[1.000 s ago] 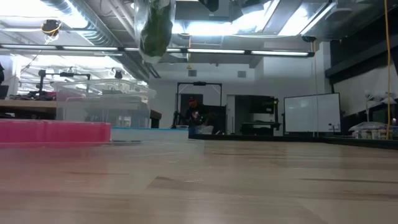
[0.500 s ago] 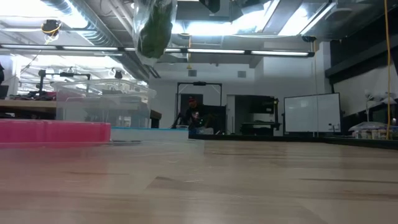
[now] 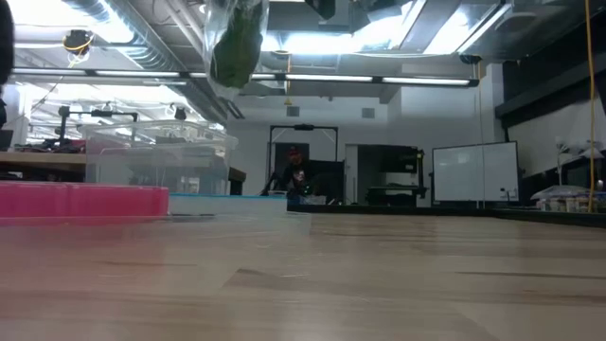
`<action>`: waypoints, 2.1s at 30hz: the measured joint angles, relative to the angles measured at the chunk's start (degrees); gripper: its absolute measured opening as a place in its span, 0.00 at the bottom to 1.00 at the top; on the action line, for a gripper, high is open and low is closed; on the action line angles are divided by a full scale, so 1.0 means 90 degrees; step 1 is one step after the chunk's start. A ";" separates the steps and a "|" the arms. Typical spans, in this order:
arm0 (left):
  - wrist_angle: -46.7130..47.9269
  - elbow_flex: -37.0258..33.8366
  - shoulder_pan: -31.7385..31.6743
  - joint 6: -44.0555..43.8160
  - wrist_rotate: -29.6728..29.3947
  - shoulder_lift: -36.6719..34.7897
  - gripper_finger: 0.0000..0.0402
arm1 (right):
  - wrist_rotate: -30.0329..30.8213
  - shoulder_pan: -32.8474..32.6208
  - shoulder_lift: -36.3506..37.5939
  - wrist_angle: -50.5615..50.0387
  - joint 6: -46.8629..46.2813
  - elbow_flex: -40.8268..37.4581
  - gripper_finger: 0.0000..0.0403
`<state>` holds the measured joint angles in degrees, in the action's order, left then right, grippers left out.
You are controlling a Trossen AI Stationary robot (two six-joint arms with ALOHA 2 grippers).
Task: Roll bandage
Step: Close the transparent zip bag
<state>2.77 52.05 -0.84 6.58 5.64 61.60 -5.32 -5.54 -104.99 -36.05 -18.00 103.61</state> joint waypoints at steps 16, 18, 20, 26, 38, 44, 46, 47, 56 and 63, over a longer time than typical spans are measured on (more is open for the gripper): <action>-0.0019 0.0012 -0.0002 0.0007 -0.0382 -0.0146 0.00 | 0.0260 -0.0002 -0.0002 0.0015 -0.0308 -0.0007 0.05; -0.0004 0.0015 -0.0002 0.0007 -0.0385 -0.0153 0.00 | 0.0253 -0.0002 -0.0005 0.0013 -0.0306 -0.0010 0.05; 0.0009 0.0015 -0.0002 0.0007 -0.0385 -0.0153 0.00 | 0.0203 -0.0002 -0.0007 0.0002 -0.0308 -0.0010 0.05; 0.0004 0.0022 -0.0002 0.0009 -0.0382 -0.0154 0.00 | 0.0092 -0.0002 -0.0012 -0.0010 -0.0308 -0.0012 0.05; 0.0149 0.0040 0.0008 0.0007 -0.0364 -0.0182 0.00 | -0.0216 -0.0002 -0.0032 0.0308 -0.0147 -0.0032 0.06; 0.0233 0.0049 0.0002 0.0052 -0.0462 -0.0267 0.00 | -0.0131 -0.0017 -0.0034 0.0249 -0.0135 -0.0039 0.19; 0.0241 0.0049 -0.0002 0.0117 -0.0475 -0.0343 0.00 | -0.0142 -0.0029 -0.0036 0.0269 -0.0135 -0.0039 0.25; 0.0252 0.0051 -0.0002 0.0135 -0.0482 -0.0383 0.00 | -0.0148 -0.0031 -0.0036 0.0267 -0.0135 -0.0039 0.28; 0.0687 0.0051 -0.0002 0.0005 -0.0446 -0.0595 0.00 | -0.0080 -0.0029 -0.0036 0.0411 -0.0128 -0.0037 0.31; 0.0824 0.0046 0.0095 -0.0088 -0.0409 -0.0590 0.00 | 0.0050 -0.0017 -0.0036 0.0668 -0.0119 -0.0036 0.27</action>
<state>10.18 52.47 0.01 5.78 1.96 56.29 -4.87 -5.69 -105.32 -30.04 -19.08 103.28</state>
